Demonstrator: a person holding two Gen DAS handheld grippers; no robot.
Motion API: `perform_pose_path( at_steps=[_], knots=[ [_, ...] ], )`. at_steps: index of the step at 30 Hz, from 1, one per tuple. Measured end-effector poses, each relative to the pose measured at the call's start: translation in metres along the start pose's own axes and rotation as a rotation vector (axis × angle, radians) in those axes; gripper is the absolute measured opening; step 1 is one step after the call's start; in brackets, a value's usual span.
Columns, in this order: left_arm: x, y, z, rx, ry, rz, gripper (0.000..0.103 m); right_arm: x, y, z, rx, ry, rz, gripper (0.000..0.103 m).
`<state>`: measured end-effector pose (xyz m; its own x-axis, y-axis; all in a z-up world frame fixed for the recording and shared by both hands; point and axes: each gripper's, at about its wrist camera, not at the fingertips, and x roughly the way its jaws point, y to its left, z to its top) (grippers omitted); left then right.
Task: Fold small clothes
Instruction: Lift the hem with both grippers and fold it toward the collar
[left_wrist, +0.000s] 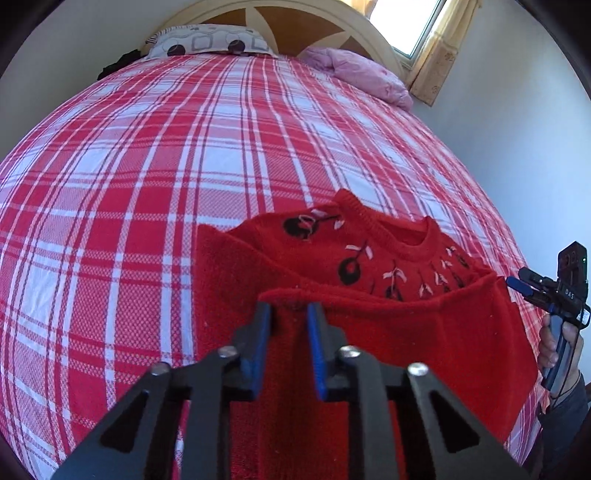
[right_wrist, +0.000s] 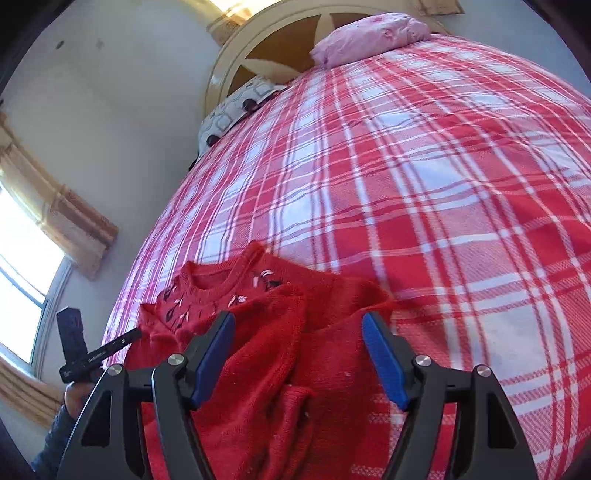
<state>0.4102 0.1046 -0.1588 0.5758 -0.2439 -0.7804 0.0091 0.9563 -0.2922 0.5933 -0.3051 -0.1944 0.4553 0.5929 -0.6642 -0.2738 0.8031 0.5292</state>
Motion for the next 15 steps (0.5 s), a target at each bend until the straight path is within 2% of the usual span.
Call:
perform_pose_path(
  at_steps=[6, 8, 9, 10, 15],
  knots=[
    [-0.002, -0.004, -0.001, 0.032, -0.01, 0.018, 0.01, 0.044, 0.024, 0.006, -0.124, 0.117, -0.087, 0.055],
    [-0.001, -0.006, -0.001, 0.043, -0.01, 0.011, 0.01, 0.056, 0.025, 0.005, -0.135, 0.148, -0.113, 0.047],
    [-0.001, -0.007, -0.002, 0.052, -0.012, 0.012, 0.008, 0.061, 0.025, 0.005, -0.147, 0.153, -0.13, 0.031],
    [-0.002, -0.008, -0.003, 0.058, -0.016, 0.01, 0.007, 0.062, 0.027, 0.004, -0.158, 0.149, -0.148, 0.014],
    [-0.031, -0.004, 0.007, 0.025, -0.117, -0.029, 0.006, 0.032, 0.034, 0.001, -0.166, 0.038, -0.122, 0.007]
  ],
)
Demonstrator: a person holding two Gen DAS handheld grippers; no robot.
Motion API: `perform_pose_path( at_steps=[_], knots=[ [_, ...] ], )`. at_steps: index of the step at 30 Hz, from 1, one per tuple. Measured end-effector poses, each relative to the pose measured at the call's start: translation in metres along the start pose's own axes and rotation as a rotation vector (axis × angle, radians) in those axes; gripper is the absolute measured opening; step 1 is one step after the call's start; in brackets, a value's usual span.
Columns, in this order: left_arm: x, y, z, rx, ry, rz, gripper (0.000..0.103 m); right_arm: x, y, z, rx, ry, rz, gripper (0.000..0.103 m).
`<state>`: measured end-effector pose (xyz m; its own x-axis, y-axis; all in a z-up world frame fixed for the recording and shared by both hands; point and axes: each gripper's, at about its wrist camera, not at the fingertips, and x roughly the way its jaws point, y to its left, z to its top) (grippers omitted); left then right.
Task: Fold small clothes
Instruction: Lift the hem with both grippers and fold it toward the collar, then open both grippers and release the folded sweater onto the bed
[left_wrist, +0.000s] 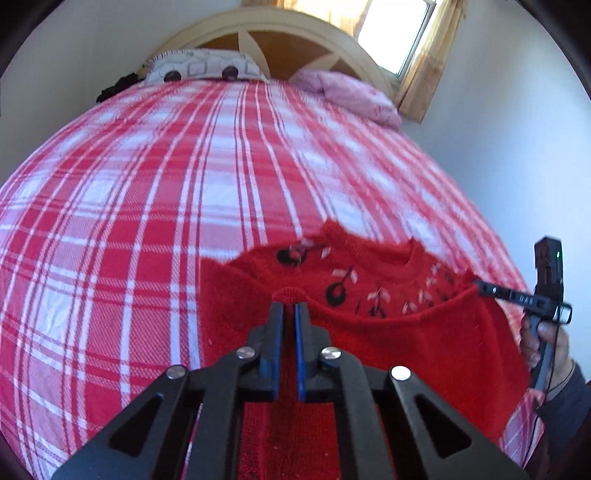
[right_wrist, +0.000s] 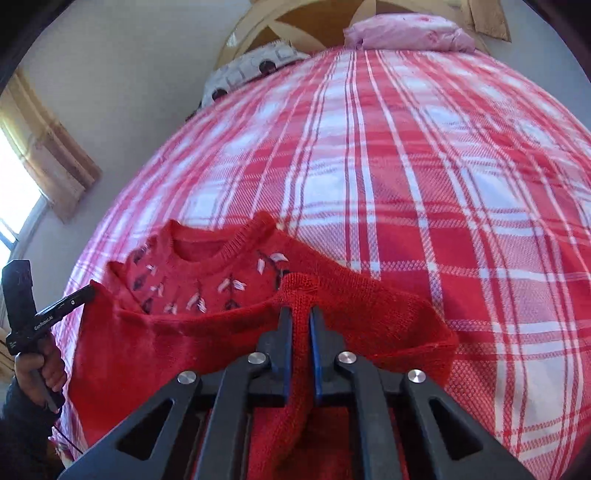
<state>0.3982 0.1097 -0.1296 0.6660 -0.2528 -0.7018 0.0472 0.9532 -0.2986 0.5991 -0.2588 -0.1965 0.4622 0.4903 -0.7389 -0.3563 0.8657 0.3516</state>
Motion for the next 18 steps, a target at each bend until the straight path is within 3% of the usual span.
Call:
perform_pose_path(
  at_steps=[3, 7, 13, 18],
  knots=[
    [-0.013, 0.001, 0.012, -0.012, -0.046, -0.044, 0.006, -0.022, 0.003, 0.005, -0.001, -0.076, -0.009, 0.007],
    [-0.01, 0.003, 0.032, -0.032, -0.089, -0.026, 0.006, -0.033, 0.006, 0.02, -0.002, -0.145, -0.058, 0.006],
    [0.031, 0.024, 0.045, -0.113, -0.045, 0.003, 0.006, -0.006, -0.002, 0.033, 0.035, -0.123, -0.131, 0.006],
    [0.06, 0.017, 0.035, -0.061, 0.003, 0.062, 0.006, 0.024, -0.018, 0.025, 0.041, -0.066, -0.191, 0.006]
  ],
)
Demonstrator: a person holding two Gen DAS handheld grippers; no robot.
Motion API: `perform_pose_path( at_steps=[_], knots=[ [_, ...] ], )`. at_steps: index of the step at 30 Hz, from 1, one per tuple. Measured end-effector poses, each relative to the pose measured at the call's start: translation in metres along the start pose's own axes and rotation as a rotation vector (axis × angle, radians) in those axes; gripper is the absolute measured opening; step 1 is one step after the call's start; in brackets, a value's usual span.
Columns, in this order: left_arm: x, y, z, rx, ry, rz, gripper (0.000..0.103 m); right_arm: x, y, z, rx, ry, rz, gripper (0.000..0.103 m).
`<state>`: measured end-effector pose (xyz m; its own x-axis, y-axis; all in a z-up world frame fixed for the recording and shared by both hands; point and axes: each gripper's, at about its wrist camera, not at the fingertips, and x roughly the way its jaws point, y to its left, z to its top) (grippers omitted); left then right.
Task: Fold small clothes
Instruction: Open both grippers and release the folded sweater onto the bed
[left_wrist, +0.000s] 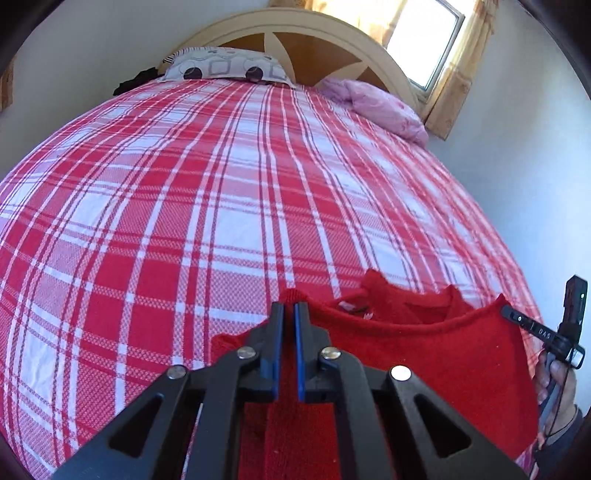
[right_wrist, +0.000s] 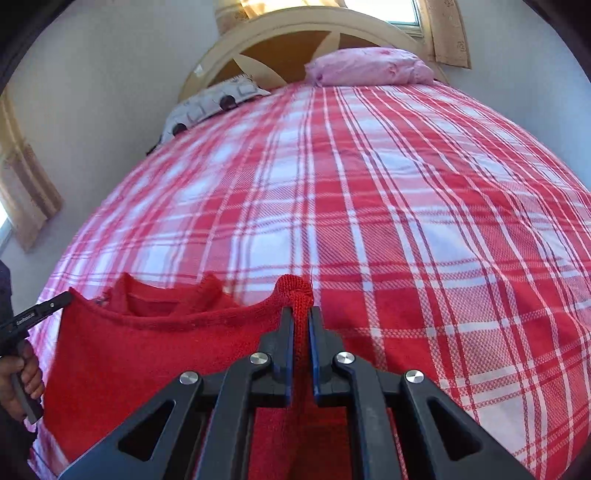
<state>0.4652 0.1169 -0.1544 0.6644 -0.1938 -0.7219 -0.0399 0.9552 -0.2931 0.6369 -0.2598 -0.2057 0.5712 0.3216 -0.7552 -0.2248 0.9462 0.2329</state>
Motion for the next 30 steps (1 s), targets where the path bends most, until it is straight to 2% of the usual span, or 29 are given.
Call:
perform_pose_path(
  at_steps=[3, 4, 5, 6, 7, 8, 9, 11, 13, 14, 17, 19, 21, 22, 24, 27, 30],
  knots=[
    [0.005, -0.002, -0.004, 0.011, 0.003, 0.048, 0.008, 0.004, 0.0, -0.006, -0.04, 0.037, -0.012, 0.009],
    [0.004, -0.002, -0.003, 0.008, 0.001, 0.047, 0.012, 0.0, -0.001, -0.008, -0.046, 0.037, -0.024, 0.019],
    [0.0, 0.0, -0.002, -0.001, 0.002, 0.053, 0.025, -0.004, -0.004, -0.009, -0.043, 0.036, -0.044, 0.03],
    [-0.005, 0.0, -0.001, -0.009, -0.005, 0.056, 0.042, -0.01, -0.008, -0.01, -0.033, 0.031, -0.053, 0.054],
    [-0.012, 0.0, 0.0, -0.015, -0.022, 0.056, 0.051, -0.016, -0.011, -0.013, -0.023, 0.02, -0.052, 0.062],
    [-0.021, 0.002, 0.001, -0.022, -0.045, 0.061, 0.068, -0.026, -0.015, -0.015, -0.007, 0.0, -0.04, 0.062],
    [-0.032, 0.003, 0.001, -0.032, -0.074, 0.07, 0.074, -0.041, -0.018, -0.019, 0.003, -0.015, -0.03, 0.062],
    [-0.054, 0.004, -0.003, -0.031, -0.109, 0.056, 0.074, -0.061, -0.015, -0.026, -0.008, -0.032, -0.028, 0.062],
    [-0.073, 0.002, -0.015, -0.023, -0.111, 0.038, 0.074, -0.089, -0.004, -0.038, -0.029, -0.057, 0.027, 0.062],
    [-0.082, -0.001, -0.026, -0.01, -0.112, 0.022, 0.077, -0.1, 0.003, -0.045, -0.044, -0.061, 0.048, 0.062],
    [-0.094, -0.012, -0.054, 0.043, -0.105, 0.053, 0.084, -0.125, 0.032, -0.075, -0.124, -0.054, 0.117, 0.062],
    [-0.098, -0.02, -0.074, 0.083, -0.104, 0.057, 0.084, -0.131, 0.048, -0.1, -0.178, -0.037, 0.083, 0.062],
    [-0.095, -0.026, -0.093, 0.132, -0.101, 0.104, 0.087, -0.125, 0.057, -0.118, -0.221, 0.0, 0.058, 0.061],
    [-0.093, -0.028, -0.1, 0.151, -0.09, 0.132, 0.087, -0.118, 0.059, -0.128, -0.236, 0.031, 0.036, 0.053],
    [-0.078, -0.024, -0.109, 0.156, -0.035, 0.204, 0.087, -0.102, 0.054, -0.142, -0.241, 0.096, -0.041, 0.049],
    [-0.07, -0.012, -0.112, 0.112, -0.014, 0.186, 0.088, -0.105, 0.052, -0.149, -0.248, 0.081, -0.054, 0.049],
    [-0.084, -0.008, -0.109, 0.072, -0.047, 0.163, 0.088, -0.122, 0.059, -0.148, -0.263, 0.039, -0.07, 0.049]
  ],
)
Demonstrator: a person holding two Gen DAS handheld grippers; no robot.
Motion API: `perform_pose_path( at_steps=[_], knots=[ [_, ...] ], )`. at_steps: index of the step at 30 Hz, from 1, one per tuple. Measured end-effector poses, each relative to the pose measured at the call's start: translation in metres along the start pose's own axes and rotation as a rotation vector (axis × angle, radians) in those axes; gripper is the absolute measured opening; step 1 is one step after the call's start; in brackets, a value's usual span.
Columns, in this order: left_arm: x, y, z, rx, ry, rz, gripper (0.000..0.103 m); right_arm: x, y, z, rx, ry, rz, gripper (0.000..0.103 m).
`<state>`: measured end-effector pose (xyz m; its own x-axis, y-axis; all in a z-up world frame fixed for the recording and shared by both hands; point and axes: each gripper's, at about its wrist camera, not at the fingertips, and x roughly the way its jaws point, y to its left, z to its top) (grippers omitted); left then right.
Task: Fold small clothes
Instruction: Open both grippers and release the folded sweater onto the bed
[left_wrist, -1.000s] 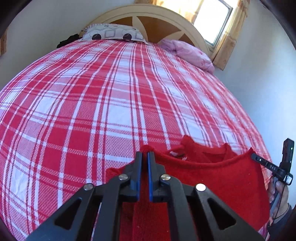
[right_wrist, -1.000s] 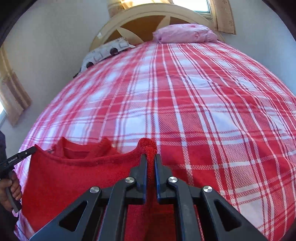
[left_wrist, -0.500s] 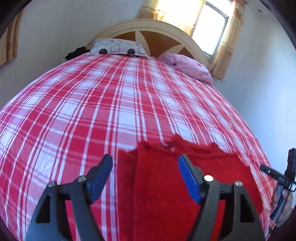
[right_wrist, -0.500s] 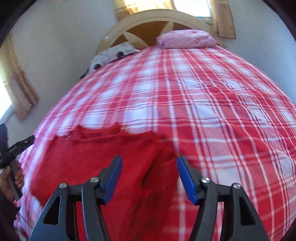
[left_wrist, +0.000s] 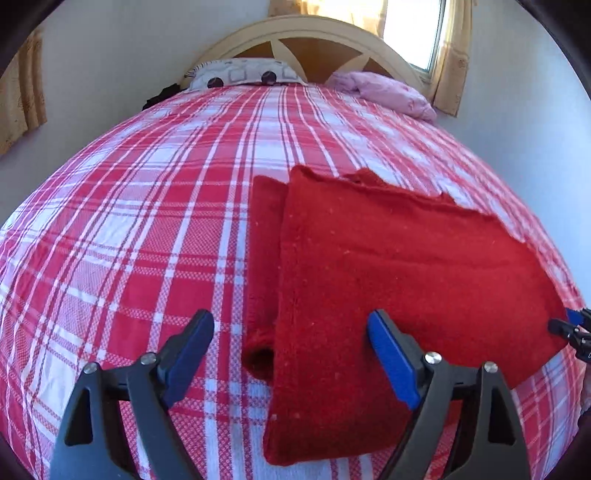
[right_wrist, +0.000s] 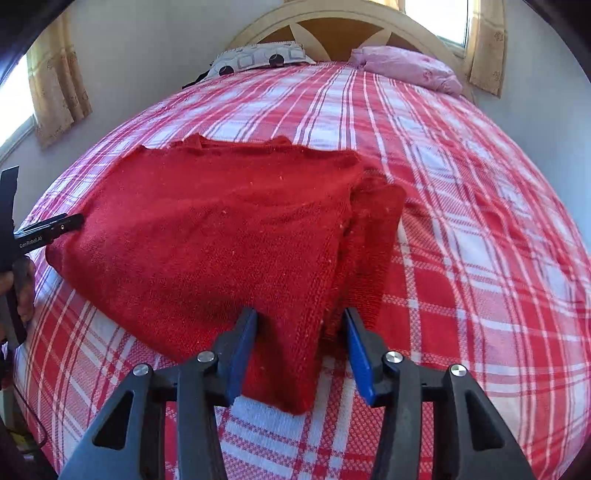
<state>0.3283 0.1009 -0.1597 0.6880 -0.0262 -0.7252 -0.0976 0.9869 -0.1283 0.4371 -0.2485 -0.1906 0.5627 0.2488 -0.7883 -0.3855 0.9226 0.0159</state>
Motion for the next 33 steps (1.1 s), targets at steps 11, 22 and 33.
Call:
perform_pose_path(
  at_steps=[11, 22, 33],
  knots=[
    [0.004, -0.002, -0.012, 0.002, -0.022, -0.009, 0.099, 0.014, 0.029, 0.013, -0.074, -0.012, -0.003, 0.046],
    [0.015, 0.013, -0.017, -0.1, 0.023, -0.098, 0.103, -0.006, 0.017, 0.024, -0.035, -0.109, 0.083, 0.045],
    [0.018, 0.009, -0.019, -0.074, 0.045, -0.063, 0.103, 0.071, -0.014, 0.05, 0.11, 0.063, 0.09, 0.045]
  ],
)
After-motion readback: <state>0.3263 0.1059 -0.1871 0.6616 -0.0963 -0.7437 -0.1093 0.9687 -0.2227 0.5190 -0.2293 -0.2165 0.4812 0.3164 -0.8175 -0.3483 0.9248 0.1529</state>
